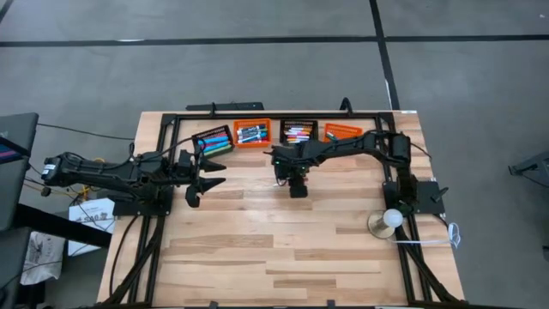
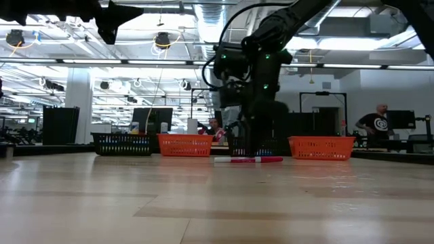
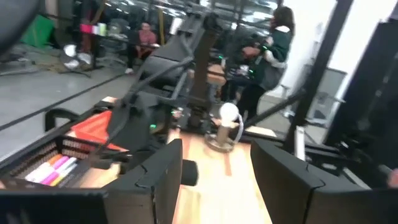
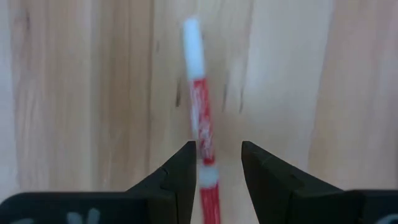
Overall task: Pick & Place Markers
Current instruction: Put the thin red marker pen into the right orange bin
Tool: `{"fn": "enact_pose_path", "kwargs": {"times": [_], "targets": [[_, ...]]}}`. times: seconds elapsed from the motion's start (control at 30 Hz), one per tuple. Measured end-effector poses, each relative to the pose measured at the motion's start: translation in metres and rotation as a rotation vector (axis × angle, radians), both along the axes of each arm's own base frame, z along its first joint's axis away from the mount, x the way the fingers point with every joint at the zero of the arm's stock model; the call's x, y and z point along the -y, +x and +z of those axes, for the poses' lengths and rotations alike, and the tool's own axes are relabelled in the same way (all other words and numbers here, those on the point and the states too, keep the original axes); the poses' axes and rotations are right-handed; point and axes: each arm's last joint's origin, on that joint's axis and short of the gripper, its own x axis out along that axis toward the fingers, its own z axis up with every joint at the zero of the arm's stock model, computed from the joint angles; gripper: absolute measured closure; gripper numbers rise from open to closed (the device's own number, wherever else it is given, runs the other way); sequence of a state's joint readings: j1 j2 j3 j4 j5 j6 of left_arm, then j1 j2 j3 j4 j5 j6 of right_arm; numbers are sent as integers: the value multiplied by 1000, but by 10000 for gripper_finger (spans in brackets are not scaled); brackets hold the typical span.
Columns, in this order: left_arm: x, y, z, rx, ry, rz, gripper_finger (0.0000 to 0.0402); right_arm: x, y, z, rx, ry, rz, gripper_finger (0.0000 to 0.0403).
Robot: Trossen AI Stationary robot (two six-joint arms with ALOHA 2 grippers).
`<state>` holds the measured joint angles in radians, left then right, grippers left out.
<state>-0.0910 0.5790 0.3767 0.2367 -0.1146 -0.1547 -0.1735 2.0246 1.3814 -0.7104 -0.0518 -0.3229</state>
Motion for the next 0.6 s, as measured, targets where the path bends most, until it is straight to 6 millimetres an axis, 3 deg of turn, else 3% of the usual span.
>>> {"fn": "enact_pose_path", "kwargs": {"times": [0.23,0.6], "targets": [[4,-4,1,8,22,-122,211,0,0,-9,-34,2,28,285],[3,-29,-22,76,-6,-134,211,0,1,-24,-79,16,10,291]]}}
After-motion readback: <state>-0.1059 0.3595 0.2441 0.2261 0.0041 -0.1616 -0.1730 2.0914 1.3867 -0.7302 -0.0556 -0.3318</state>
